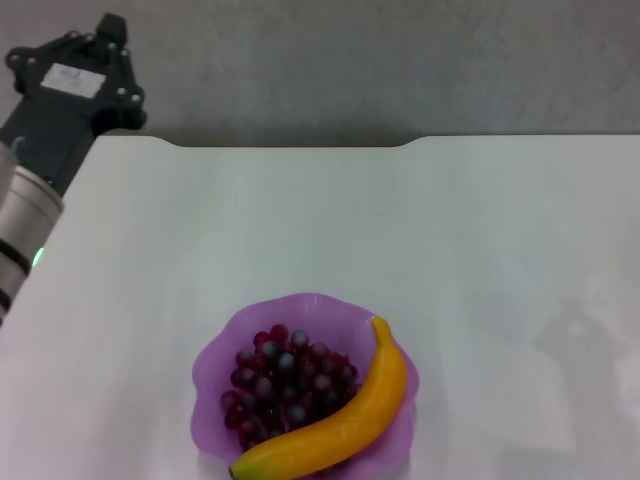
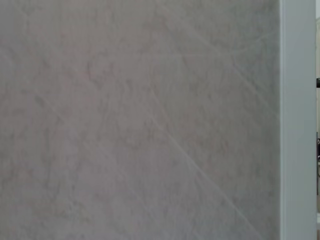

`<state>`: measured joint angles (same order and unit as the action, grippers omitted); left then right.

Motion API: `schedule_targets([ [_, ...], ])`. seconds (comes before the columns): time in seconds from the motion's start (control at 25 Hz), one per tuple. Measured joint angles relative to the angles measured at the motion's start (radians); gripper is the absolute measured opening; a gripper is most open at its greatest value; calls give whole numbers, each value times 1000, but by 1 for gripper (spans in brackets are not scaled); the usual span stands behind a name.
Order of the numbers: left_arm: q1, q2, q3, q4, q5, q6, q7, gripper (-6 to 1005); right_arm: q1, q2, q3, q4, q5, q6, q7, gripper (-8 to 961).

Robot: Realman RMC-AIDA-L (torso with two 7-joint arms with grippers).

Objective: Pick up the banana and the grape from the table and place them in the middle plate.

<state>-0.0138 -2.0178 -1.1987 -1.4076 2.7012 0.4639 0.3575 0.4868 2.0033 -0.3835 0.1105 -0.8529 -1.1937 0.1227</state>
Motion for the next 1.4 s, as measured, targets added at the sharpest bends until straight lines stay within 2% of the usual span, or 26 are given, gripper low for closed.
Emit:
schedule_targets([
  [0.04,-13,4,-2,43,2,44,-33,15,0,0,0,0,0,0,0,-2],
  [0.08,-30,13,-2,96,10,98,-75,16,1,0,0,0,0,1,0,-2],
  [0.24,-105,64,2,349,112,391,-383,19,4,0,0,0,-1,1,0,-1],
  [0.32,-170,85,-2,546,161,582,-561,19,5,0,0,0,-1,1,0,-1],
  [0.36,-196,88,-4,617,169,649,-608,19,7,0,0,0,-2,1,0,-1],
  [0.44,-247,81,-19,770,165,757,-655,19,12,1,0,0,-12,2,0,-1],
  [0.6,-306,58,-48,971,166,797,-630,19,17,1,0,0,-25,4,0,-1],
  [0.84,-349,43,-55,1097,162,797,-600,19,18,2,0,0,-26,5,0,-2],
  [1.0,-349,34,-79,1122,156,787,-586,19,19,2,1,0,-26,5,0,-2],
  [1.2,-344,5,-160,1155,157,785,-570,19,20,0,5,0,-26,-1,0,-1],
  [1.4,-342,0,-168,1159,163,785,-561,19,19,0,1,-12,-25,-16,37,-2],
])
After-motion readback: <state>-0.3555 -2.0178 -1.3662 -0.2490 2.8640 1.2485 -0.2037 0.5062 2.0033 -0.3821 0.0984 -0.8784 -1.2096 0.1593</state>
